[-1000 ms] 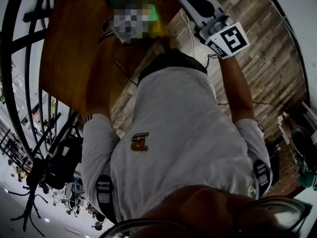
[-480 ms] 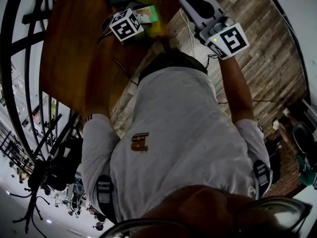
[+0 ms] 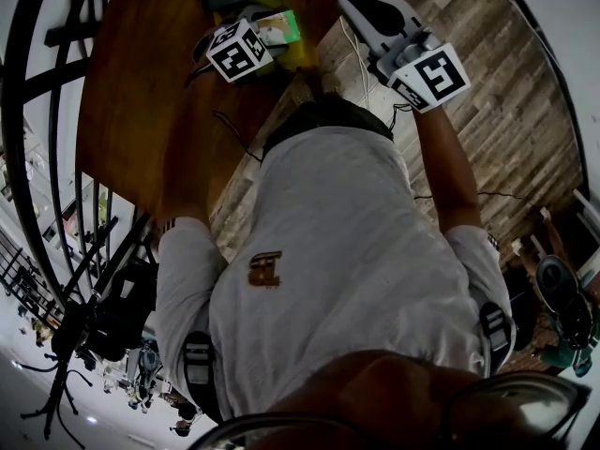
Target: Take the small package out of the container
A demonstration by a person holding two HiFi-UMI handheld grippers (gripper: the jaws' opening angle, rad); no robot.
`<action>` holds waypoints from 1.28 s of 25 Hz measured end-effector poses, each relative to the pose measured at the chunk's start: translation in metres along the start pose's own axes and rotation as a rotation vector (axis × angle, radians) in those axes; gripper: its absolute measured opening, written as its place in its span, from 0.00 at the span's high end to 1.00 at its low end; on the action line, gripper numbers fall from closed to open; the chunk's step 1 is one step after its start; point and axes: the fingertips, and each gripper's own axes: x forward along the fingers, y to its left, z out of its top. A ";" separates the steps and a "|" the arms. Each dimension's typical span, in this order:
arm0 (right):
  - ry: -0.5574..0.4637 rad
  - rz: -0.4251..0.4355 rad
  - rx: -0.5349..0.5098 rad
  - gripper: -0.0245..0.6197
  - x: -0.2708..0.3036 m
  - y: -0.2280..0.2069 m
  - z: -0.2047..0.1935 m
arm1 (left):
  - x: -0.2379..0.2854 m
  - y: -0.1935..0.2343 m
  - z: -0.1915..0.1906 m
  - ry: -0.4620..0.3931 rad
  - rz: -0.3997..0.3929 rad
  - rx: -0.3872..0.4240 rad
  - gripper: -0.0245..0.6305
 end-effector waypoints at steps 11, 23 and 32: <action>-0.016 0.043 -0.022 0.91 0.003 0.013 0.009 | -0.042 0.001 0.033 -0.157 0.136 -0.042 0.38; -0.032 0.107 -0.043 0.91 0.011 0.035 0.020 | -0.126 0.005 0.075 -0.461 0.397 -0.130 0.38; -0.062 0.151 -0.061 0.91 0.015 0.057 0.038 | -0.199 0.000 0.102 -0.739 0.588 -0.178 0.38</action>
